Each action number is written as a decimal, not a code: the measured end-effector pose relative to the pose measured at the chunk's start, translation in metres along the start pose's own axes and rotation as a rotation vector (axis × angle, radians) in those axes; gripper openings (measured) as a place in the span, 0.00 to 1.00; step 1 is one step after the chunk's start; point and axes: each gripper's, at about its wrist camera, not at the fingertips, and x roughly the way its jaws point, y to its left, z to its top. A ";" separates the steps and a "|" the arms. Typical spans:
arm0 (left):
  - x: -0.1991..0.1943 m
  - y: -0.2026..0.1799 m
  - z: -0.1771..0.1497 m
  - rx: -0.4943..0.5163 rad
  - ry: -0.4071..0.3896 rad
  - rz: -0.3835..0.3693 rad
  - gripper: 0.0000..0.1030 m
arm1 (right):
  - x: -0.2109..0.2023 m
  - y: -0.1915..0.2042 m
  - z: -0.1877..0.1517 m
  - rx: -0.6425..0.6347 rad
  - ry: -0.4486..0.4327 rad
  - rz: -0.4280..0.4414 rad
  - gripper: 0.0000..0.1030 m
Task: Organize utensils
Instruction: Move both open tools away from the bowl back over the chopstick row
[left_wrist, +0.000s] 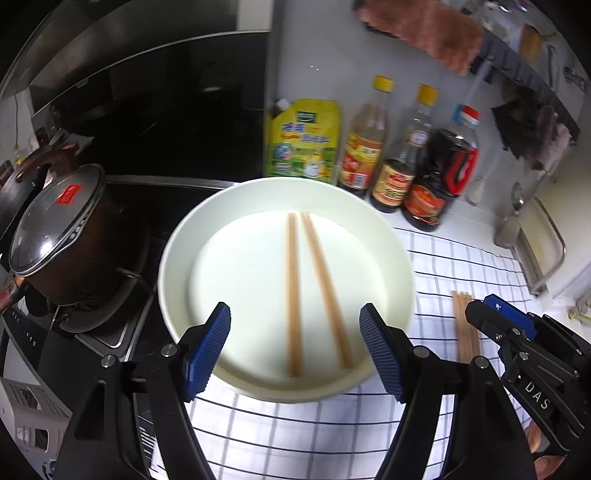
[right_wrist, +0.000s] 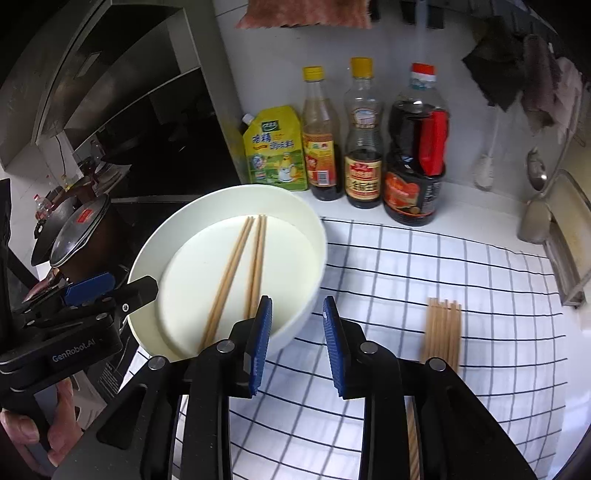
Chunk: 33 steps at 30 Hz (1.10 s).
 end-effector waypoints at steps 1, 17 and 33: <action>-0.002 -0.006 -0.001 0.005 -0.001 -0.006 0.69 | -0.004 -0.005 -0.002 0.005 -0.003 -0.005 0.27; -0.007 -0.113 -0.024 0.132 0.023 -0.101 0.71 | -0.059 -0.112 -0.049 0.148 -0.014 -0.135 0.30; 0.036 -0.177 -0.069 0.212 0.118 -0.112 0.75 | -0.042 -0.178 -0.104 0.218 0.057 -0.171 0.35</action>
